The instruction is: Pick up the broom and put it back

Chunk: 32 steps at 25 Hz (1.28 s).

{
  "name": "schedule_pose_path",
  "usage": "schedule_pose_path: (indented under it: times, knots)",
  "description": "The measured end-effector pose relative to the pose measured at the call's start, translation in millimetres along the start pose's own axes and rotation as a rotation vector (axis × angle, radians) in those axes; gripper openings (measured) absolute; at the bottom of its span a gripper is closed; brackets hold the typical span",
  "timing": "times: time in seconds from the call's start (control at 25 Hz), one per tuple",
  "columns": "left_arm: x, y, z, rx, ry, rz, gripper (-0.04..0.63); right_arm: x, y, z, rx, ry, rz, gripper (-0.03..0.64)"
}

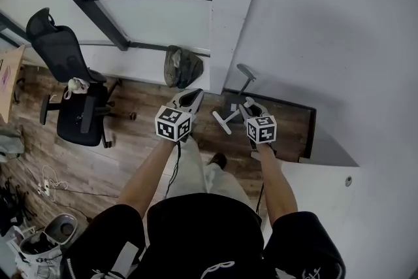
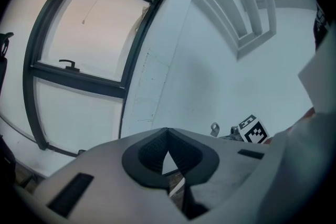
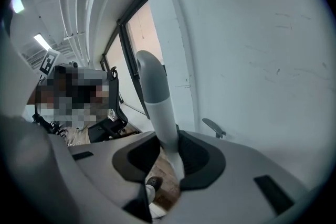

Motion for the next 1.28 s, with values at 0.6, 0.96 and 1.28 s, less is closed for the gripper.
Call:
schedule_pose_path:
  times: [0.6, 0.96, 1.28]
  knots:
    - [48, 4, 36, 0.034, -0.02, -0.005, 0.017, -11, 15, 78, 0.052, -0.011, 0.034, 0.12]
    - [82, 15, 72, 0.056, -0.047, 0.003, 0.017, -39, 42, 117, 0.038, -0.054, 0.094, 0.12]
    - [86, 23, 97, 0.088, -0.101, 0.026, 0.017, -62, 62, 144, 0.051, -0.105, 0.167, 0.12]
Point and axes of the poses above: the fingertips, and each gripper's own axes: z forward along the fingers, x to its left, y out of its top, the point moved 4 cm from there along -z, backward along the fingers, and after that the axes turned 4 degrees about -y, right-handed, at the moved point
